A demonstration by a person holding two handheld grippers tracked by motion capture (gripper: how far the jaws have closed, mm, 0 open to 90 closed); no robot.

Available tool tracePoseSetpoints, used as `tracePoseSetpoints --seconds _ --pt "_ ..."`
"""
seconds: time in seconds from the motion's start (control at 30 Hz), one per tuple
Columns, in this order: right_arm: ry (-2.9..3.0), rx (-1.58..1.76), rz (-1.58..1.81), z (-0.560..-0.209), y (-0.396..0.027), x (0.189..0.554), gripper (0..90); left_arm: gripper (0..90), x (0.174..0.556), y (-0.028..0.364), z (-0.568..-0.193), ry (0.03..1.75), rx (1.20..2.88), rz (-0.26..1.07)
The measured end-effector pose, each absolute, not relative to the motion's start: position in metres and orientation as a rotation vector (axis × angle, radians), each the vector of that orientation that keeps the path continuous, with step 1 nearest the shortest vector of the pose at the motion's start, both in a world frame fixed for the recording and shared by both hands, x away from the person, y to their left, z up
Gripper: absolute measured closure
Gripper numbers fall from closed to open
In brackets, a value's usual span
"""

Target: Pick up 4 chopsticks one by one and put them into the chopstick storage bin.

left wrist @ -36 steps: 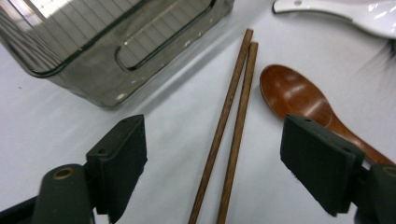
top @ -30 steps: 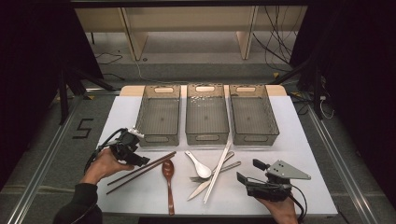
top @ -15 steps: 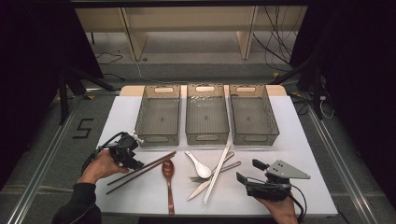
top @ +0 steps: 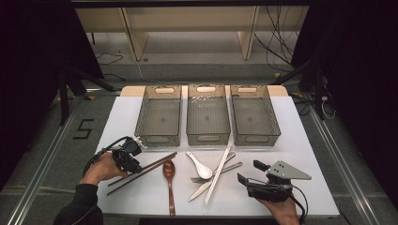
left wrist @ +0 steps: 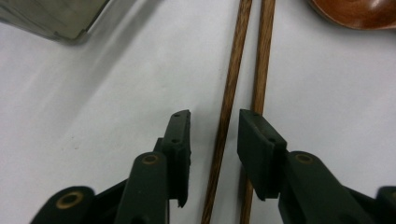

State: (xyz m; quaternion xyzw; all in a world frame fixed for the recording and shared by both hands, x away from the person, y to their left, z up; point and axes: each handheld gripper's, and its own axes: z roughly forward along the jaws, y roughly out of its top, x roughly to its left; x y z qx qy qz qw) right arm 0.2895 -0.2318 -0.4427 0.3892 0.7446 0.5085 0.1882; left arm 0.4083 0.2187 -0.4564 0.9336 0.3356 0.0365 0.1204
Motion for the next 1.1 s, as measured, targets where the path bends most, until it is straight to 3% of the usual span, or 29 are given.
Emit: tracePoseSetpoints --seconds 0.47,1.1 --pt "2.101 1.092 1.429 -0.4433 -0.231 0.2902 23.8 81.0 0.4094 0.214 -0.4626 0.917 2.802 0.083" --pt "2.101 1.091 1.429 -0.443 -0.2311 0.2903 24.3 84.2 0.4047 0.2134 -0.4556 0.81 2.798 0.113"
